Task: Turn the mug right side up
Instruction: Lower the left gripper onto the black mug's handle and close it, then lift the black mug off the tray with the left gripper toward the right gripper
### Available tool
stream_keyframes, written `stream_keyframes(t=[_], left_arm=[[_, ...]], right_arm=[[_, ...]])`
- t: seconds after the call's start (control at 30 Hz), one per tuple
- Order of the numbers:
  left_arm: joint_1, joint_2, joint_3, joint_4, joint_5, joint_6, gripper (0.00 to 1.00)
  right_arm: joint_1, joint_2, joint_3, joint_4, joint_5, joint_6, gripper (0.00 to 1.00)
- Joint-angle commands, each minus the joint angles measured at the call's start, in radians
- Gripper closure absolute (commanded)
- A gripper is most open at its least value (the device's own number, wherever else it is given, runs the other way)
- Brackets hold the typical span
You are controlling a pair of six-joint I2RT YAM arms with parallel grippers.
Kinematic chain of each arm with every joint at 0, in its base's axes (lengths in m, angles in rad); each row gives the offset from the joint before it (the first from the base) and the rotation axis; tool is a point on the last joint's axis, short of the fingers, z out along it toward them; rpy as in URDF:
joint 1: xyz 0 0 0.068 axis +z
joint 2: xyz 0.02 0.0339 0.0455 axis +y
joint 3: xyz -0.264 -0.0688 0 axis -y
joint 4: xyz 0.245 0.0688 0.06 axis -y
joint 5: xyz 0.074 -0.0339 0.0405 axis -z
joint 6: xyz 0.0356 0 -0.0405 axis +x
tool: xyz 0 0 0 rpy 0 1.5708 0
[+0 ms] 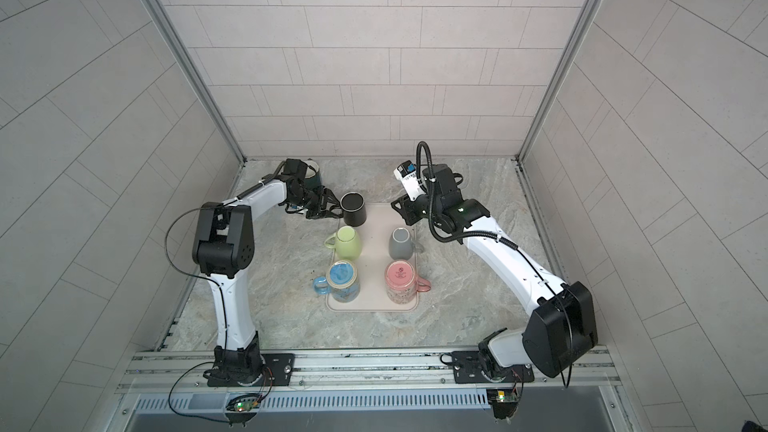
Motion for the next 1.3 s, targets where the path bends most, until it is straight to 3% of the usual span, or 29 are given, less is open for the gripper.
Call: stream_keyframes(t=[0.0, 0.3, 0.7, 1.2, 1.27], left_arm=[[-0.006, 0.018, 0.007, -0.032, 0.015, 0.013, 0.48], [-0.013, 0.022, 0.027, -0.024, 0.027, 0.007, 0.50], [-0.017, 0.005, 0.007, 0.007, 0.038, -0.005, 0.59], [-0.018, -0.006, -0.037, 0.109, 0.051, -0.056, 0.89], [-0.019, -0.006, -0.041, 0.133, 0.051, -0.070, 0.97]], right_arm=[[-0.007, 0.007, 0.032, -0.004, -0.011, 0.014, 0.73], [-0.007, 0.017, 0.032, -0.001, -0.017, 0.021, 0.73], [-0.007, 0.012, 0.022, 0.004, -0.018, 0.029, 0.73], [-0.007, 0.009, 0.007, 0.016, -0.012, 0.042, 0.73], [-0.007, 0.008, 0.004, 0.018, -0.010, 0.043, 0.73]])
